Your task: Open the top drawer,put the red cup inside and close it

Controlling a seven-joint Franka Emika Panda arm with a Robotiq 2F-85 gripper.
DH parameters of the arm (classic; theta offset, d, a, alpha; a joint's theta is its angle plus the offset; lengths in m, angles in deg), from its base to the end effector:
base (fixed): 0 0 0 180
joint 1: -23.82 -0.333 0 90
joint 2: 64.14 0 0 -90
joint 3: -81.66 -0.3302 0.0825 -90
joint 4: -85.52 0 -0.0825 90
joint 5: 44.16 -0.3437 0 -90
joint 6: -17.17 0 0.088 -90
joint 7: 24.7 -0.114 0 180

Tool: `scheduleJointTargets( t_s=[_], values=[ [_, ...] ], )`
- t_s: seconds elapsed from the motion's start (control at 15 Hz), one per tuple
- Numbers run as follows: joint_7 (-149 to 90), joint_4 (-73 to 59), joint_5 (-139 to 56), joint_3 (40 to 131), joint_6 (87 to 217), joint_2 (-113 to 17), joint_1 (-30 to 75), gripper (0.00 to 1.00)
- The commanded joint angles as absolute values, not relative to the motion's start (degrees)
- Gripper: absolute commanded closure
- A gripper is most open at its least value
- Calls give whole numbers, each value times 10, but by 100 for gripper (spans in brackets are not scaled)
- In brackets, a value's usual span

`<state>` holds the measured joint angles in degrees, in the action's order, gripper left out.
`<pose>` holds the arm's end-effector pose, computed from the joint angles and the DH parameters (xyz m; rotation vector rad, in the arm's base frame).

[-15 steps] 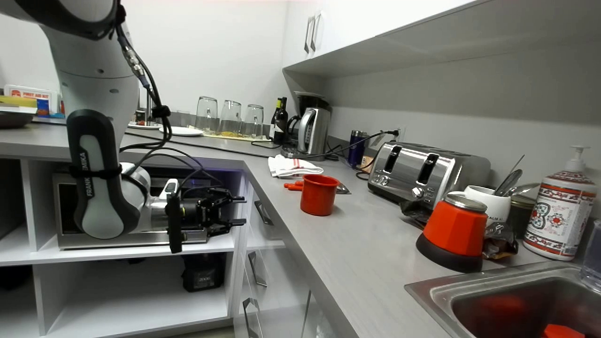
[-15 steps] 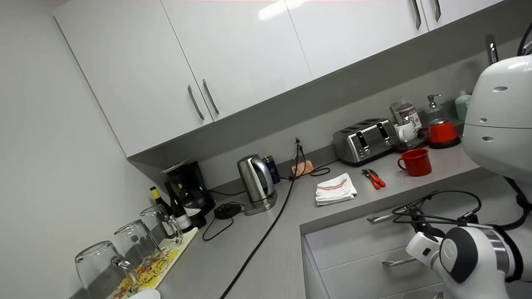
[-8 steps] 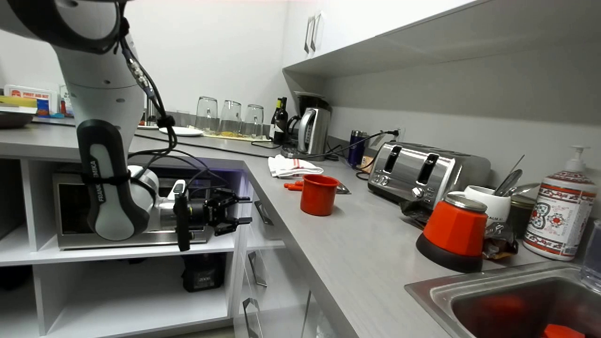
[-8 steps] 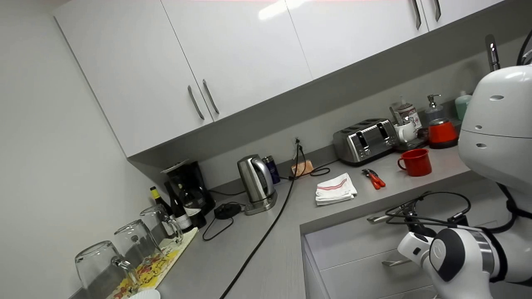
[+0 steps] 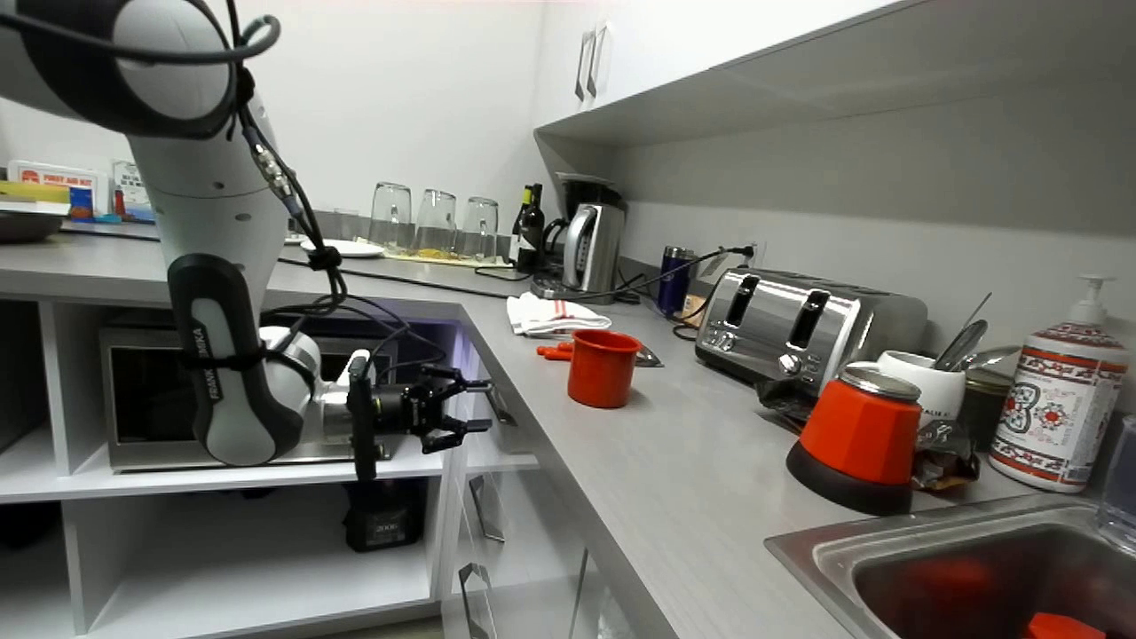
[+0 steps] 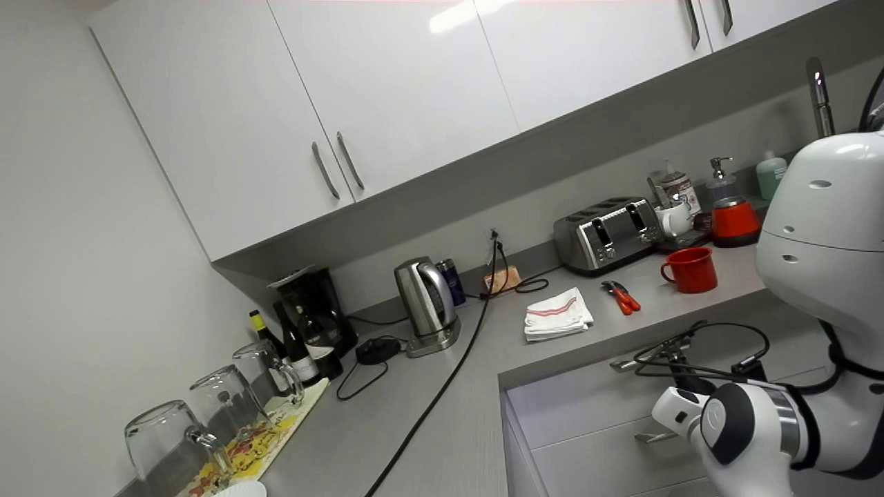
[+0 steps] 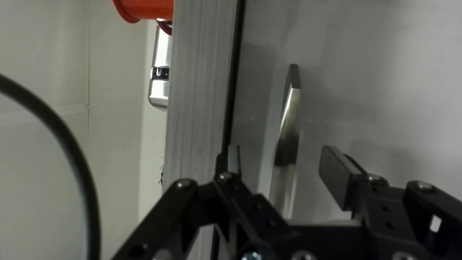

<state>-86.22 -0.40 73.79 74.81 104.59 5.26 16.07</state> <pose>0.6445 0.0434 0.0336 1.3703 0.4681 0.4448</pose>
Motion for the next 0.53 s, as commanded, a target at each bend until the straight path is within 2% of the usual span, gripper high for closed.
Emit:
scheduleJointTargets(
  t_s=[0.0,0.13,0.2,0.47],
  values=[
    [-832,50,719,754,1055,74,161,43],
    [-825,65,712,755,1057,79,162,50],
    [-822,71,707,755,1059,81,163,69],
    [-814,94,687,759,1076,92,165,99]
  ],
)
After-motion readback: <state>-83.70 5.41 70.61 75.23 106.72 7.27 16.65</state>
